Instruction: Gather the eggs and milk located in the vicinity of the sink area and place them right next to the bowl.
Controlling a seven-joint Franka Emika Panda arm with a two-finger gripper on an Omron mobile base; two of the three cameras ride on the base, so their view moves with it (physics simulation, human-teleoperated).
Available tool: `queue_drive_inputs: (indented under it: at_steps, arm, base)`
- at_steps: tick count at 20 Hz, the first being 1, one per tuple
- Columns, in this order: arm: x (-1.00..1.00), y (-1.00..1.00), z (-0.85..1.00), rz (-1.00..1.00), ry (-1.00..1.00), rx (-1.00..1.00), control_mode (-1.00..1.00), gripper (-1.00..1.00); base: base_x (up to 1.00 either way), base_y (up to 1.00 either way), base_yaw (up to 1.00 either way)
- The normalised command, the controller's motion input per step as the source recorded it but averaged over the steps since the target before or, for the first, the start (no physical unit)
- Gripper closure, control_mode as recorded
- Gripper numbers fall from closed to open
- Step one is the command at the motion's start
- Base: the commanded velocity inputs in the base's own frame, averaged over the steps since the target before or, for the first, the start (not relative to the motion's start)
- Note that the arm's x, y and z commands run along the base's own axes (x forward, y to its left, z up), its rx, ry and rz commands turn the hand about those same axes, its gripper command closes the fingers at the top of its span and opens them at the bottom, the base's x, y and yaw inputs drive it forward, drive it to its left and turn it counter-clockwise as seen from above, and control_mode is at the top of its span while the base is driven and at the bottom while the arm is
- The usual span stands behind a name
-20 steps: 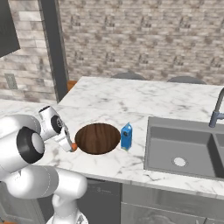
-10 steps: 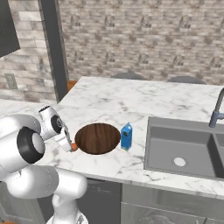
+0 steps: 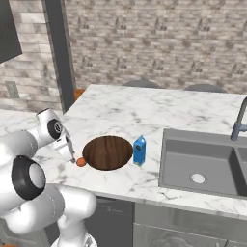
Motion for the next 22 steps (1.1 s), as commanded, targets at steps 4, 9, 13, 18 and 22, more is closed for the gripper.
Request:
queue_drive_inputs:
  at_steps: [4,9,13,18,22]
  arm:
    - [-0.93,-0.60,0.76,0.13,0.02,0.17,-1.00,-1.00]
    - [-0.60,-0.86,0.69,0.40,0.07,0.20,-1.00,-1.00]
    - [-0.44,-0.68,0.59,0.52,0.12,0.06,-1.00,-1.00]
    - [-0.06,-0.16,0.82,0.55,0.38,0.00,-1.00,-1.00]
    - [0.12,-0.06,0.28,0.25,0.16,0.28,-1.00,-1.00]
  base:
    - [0.00,0.00,0.00]
    - [0.00,0.00,0.00]
    - [0.00,0.00,0.00]
    - [0.00,0.00,0.00]
    - [0.00,0.00,0.00]
